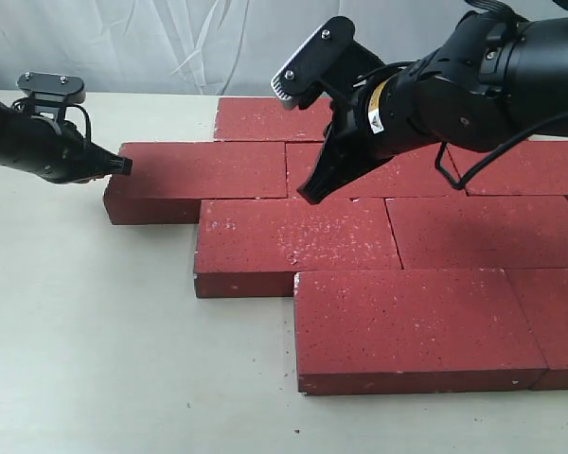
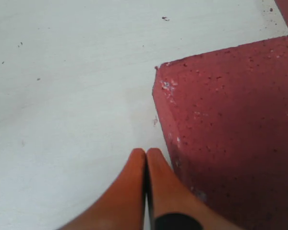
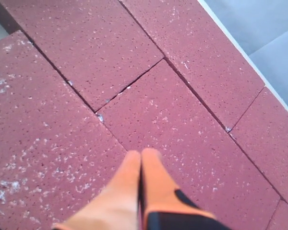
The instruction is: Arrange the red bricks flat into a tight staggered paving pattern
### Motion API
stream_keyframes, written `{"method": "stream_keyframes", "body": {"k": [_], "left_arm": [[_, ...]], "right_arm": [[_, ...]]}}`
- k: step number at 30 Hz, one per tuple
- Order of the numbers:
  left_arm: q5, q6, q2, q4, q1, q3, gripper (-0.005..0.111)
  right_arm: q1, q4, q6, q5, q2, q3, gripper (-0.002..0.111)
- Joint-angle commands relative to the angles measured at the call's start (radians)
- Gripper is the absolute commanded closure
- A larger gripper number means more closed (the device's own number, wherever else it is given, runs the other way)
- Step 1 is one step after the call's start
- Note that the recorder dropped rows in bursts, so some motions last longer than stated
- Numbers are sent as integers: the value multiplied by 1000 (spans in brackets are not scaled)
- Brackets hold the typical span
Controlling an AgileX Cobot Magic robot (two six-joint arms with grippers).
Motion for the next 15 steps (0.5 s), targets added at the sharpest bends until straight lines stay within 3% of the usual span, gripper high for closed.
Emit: {"method": "stream_keyframes", "body": {"k": [1, 5, 9, 12, 15], "left_arm": [[-57, 3, 2, 31, -11, 4, 107], [-21, 3, -21, 47, 8, 4, 107], [112, 3, -118, 35, 17, 4, 107], [329, 0, -189, 12, 17, 4, 107], [349, 0, -213, -119, 17, 2, 107]], "right_arm": [[-6, 3, 1, -7, -9, 4, 109], [-5, 20, 3, -46, -9, 4, 109], [-12, -6, 3, -82, -9, -2, 109], [-15, -5, 3, 111, -9, -76, 109], [-38, -1, 0, 336, -9, -147, 109]]}}
